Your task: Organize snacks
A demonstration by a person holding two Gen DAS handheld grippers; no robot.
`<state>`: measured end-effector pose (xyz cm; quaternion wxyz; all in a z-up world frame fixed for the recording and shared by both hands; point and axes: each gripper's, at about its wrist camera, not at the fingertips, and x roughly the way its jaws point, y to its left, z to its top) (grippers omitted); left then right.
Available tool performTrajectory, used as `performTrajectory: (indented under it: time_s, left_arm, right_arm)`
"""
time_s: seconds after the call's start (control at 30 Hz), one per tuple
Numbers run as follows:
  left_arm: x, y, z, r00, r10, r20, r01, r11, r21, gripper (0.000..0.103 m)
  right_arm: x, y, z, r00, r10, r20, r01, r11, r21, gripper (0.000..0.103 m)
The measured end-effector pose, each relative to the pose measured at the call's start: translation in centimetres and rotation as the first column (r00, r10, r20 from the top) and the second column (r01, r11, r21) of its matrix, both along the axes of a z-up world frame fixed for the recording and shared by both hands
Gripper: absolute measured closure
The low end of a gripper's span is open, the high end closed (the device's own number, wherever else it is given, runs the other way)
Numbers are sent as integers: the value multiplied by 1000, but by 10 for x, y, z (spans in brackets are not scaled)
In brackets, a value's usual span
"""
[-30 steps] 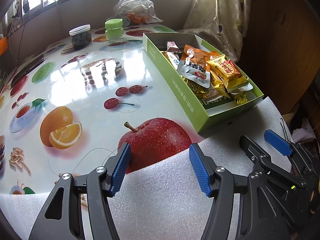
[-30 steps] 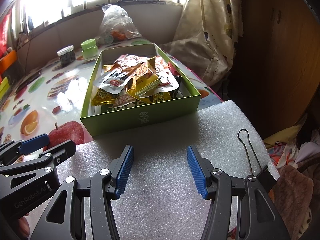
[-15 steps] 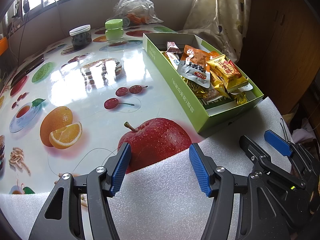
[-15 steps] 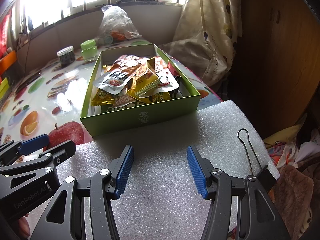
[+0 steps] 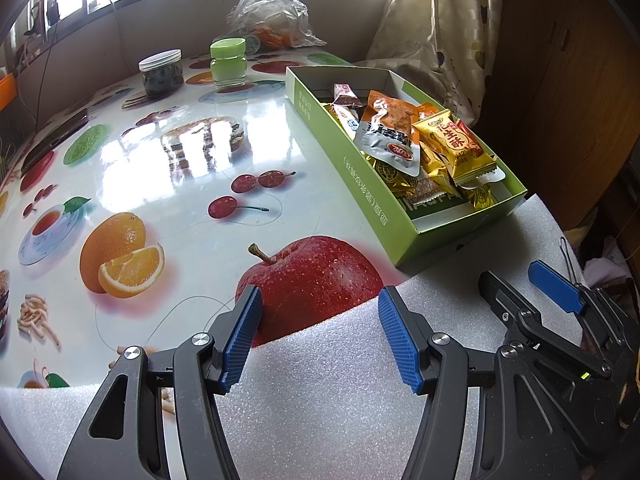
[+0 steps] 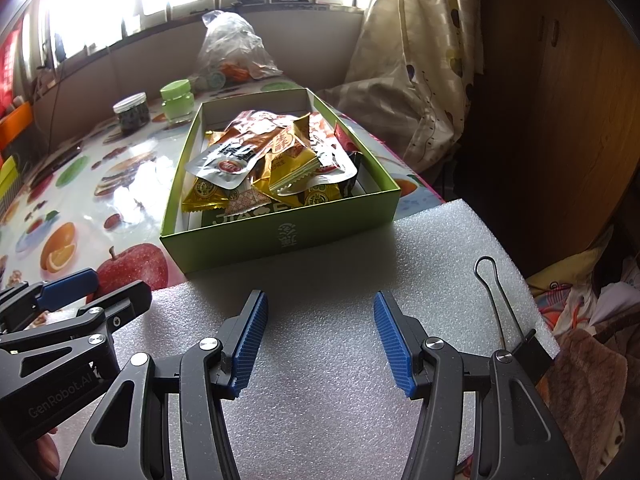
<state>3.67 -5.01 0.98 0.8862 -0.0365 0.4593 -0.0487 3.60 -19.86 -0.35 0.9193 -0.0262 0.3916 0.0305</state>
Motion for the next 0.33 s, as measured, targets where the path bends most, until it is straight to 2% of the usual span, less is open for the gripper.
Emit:
performTrajectory:
  time_s: [0.33]
  left_arm:
    - [-1, 1, 0, 1000, 0, 1, 0, 1000, -1, 42]
  right_arm:
    - [0, 0, 0, 1000, 0, 1, 0, 1000, 0, 48]
